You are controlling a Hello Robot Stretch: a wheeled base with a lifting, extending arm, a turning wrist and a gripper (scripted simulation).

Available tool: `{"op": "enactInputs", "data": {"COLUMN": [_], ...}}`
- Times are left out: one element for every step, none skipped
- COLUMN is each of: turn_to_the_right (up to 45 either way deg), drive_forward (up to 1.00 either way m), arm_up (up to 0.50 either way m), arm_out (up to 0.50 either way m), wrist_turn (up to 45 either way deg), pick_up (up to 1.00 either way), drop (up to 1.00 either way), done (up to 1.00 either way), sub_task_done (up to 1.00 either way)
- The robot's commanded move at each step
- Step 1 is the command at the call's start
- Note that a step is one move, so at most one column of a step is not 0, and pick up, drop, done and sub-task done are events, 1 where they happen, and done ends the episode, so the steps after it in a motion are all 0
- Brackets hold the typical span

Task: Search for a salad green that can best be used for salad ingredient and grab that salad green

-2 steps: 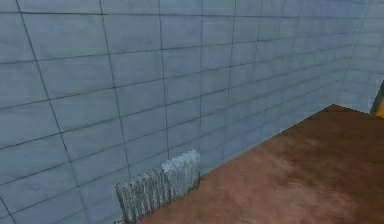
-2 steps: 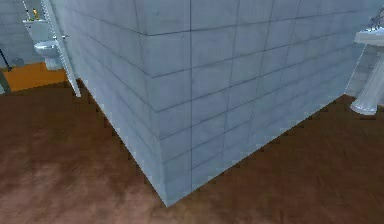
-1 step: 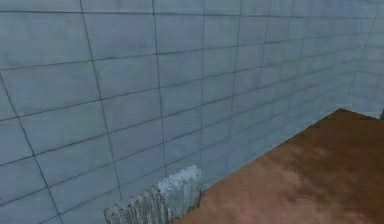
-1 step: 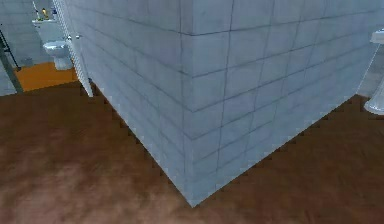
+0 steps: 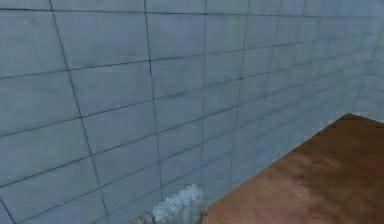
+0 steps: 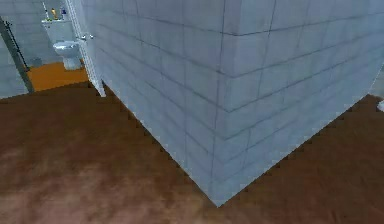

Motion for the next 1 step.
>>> {"op": "enactInputs", "data": {"turn_to_the_right": [45.0], "drive_forward": [0.00], "arm_up": [0.00], "arm_out": [0.00], "wrist_turn": [0.0], "pick_up": [0.00], "drop": [0.00], "done": [0.00], "sub_task_done": [0.00]}}
